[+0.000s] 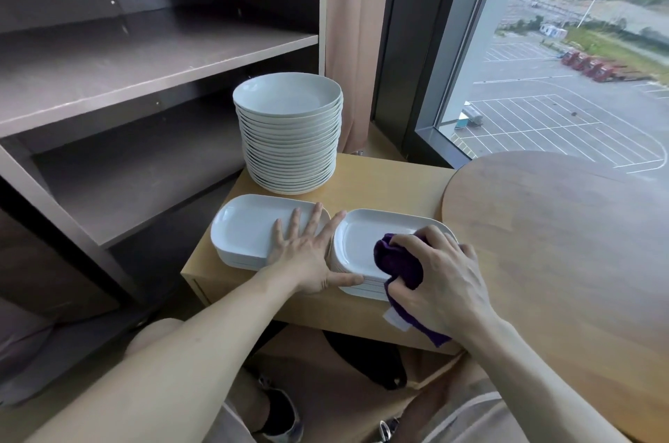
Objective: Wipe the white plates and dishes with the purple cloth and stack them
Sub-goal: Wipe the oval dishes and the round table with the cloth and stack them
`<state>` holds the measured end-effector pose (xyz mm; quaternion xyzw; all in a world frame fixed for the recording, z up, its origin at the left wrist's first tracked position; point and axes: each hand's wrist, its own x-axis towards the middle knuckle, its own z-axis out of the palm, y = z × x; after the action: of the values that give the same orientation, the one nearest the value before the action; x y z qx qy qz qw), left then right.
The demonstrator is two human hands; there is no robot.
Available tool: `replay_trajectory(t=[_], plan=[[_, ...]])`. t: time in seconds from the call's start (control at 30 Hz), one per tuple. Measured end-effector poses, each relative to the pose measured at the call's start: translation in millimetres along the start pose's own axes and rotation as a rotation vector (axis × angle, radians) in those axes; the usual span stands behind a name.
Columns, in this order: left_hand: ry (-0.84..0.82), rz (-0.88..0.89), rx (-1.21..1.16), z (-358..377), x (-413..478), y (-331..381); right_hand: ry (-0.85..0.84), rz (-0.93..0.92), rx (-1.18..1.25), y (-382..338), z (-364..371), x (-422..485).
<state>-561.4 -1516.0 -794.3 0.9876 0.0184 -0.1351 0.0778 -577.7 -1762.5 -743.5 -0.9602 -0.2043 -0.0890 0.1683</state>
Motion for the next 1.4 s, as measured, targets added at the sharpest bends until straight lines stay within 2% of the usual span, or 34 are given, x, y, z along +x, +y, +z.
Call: replay_trajectory(t=[0.13, 0.33, 0.4, 0.53, 0.6, 0.73, 0.93, 1.03, 1.1, 1.17, 1.4], plan=[[-0.003, 0.006, 0.024, -2, -3, 1, -0.025, 0.106, 0.031, 16, -9, -23], [-0.004, 0.046, -0.081, -15, -12, 2, -0.078, 0.12, 0.054, 26, -12, -17], [0.048, 0.099, -0.096, -21, -16, 6, -0.08, 0.104, 0.059, 29, -12, -17], [0.269, 0.283, -0.087, -27, -31, 21, -0.077, 0.099, 0.07, 30, -12, -17], [0.314, 0.348, -0.074, -24, -39, 33, -0.078, 0.102, 0.08, 29, -12, -17], [0.313, 0.289, -0.093, -17, -50, 51, -0.075, 0.111, 0.101, 28, -14, -17], [0.195, 0.335, 0.235, -30, -47, 58, -0.058, 0.112, 0.11, 29, -16, -17], [0.195, 0.326, 0.383, -31, -47, 62, -0.045, 0.115, 0.12, 28, -18, -17], [0.209, 0.314, 0.398, -30, -49, 63, -0.037, 0.108, 0.122, 26, -19, -17], [0.251, 0.319, 0.395, -32, -53, 63, -0.023, 0.099, 0.124, 25, -20, -16], [0.556, 0.316, 0.25, -61, -50, 48, 0.122, 0.062, 0.154, 13, -20, -20]])
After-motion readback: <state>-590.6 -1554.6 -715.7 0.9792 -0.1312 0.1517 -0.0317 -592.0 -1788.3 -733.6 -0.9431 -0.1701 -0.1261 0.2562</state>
